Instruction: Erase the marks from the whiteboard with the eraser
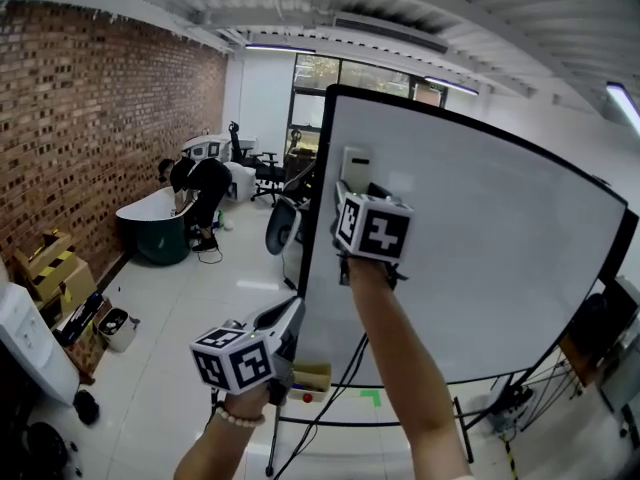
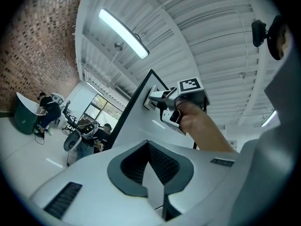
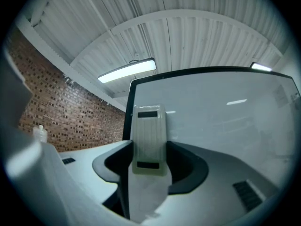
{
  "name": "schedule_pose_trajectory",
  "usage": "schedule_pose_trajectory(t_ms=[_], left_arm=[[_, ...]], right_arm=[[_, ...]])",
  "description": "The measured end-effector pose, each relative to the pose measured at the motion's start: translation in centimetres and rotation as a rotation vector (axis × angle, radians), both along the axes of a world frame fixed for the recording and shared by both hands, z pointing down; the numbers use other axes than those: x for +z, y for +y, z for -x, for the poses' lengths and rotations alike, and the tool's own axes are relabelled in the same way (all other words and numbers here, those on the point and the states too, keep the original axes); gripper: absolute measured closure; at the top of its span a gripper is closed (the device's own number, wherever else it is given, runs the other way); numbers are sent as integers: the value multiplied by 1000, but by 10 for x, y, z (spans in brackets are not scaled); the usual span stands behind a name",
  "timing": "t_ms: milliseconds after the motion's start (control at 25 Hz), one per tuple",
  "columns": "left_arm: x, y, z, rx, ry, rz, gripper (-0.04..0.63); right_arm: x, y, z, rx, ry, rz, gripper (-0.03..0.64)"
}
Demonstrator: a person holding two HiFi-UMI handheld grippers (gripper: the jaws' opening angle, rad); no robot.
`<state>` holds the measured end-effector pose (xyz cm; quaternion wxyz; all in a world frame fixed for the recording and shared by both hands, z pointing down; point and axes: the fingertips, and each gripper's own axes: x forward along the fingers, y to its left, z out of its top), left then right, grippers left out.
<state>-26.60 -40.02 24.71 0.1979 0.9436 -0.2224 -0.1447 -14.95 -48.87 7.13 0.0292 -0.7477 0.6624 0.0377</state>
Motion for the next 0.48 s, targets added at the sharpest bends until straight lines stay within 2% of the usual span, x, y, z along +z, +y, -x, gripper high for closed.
schedule_pose_trajectory(t_ms=[200,480], left_arm=[[5,-13,24,-27,7,14,606],[8,-18,28,-44,12,35,606]], right_arm=[[5,-11,26,16,24,-13,364],[30,-12,35,-3,-7,-14,364]])
